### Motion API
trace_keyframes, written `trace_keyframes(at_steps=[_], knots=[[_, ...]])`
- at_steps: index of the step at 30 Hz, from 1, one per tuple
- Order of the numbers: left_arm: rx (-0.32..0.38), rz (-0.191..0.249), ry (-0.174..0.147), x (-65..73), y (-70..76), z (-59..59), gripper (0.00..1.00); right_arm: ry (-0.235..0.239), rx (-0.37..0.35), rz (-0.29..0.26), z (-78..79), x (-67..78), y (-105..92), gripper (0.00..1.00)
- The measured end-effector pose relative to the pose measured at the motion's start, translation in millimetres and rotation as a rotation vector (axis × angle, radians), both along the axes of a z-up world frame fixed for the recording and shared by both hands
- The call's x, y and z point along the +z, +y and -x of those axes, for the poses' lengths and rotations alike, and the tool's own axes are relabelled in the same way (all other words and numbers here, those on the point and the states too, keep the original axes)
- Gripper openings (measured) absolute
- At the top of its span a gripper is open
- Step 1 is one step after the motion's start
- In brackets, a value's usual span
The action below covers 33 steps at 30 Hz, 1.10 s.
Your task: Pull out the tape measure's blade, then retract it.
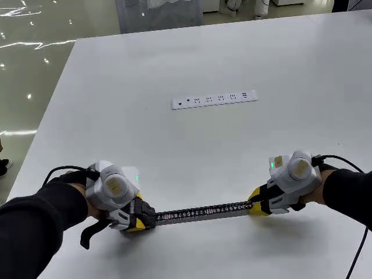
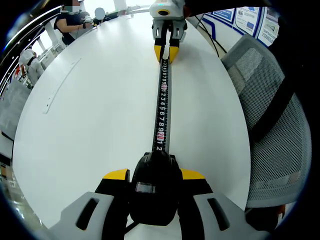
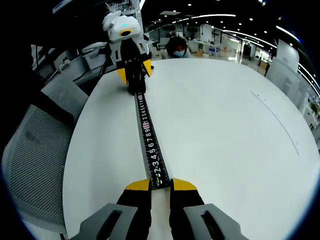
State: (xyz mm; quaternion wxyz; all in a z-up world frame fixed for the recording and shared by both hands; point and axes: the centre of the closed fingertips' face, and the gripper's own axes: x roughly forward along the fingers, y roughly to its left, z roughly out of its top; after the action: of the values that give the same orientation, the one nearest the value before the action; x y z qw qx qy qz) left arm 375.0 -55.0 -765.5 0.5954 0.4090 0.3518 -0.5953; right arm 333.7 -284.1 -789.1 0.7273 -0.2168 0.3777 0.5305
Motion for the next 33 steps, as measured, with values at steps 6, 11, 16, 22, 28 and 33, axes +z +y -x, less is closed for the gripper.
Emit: trace_keyframes(at_steps=[6, 11, 16, 22, 28, 33], knots=[[0.001, 0.000, 0.000, -0.1, -0.1, -0.1, 0.31, 0.000, -0.010, 0.008, 1.6, 0.8, -9.0, 0.09], [0.002, 0.000, 0.000, 0.0, 0.0, 0.1, 0.31, 0.002, -0.018, 0.007, 2.0, -0.2, -11.3, 0.09], [0.003, 0.000, -0.001, 0.2, 0.5, 0.4, 0.31, 0.002, -0.019, 0.008, 1.6, -1.1, -10.7, 0.09], [0.006, 0.003, -0.001, 0.4, 0.9, 0.7, 0.31, 0.005, -0.025, 0.005, 1.6, -1.6, -10.0, 0.09], [0.014, 0.010, -0.002, 0.9, 0.7, 0.8, 0.31, 0.013, -0.038, 0.003, 2.0, -1.9, -7.6, 0.10], [0.021, 0.025, -0.007, 1.4, 0.0, 0.6, 0.32, 0.008, -0.021, 0.031, 2.8, -2.4, -7.0, 0.11]])
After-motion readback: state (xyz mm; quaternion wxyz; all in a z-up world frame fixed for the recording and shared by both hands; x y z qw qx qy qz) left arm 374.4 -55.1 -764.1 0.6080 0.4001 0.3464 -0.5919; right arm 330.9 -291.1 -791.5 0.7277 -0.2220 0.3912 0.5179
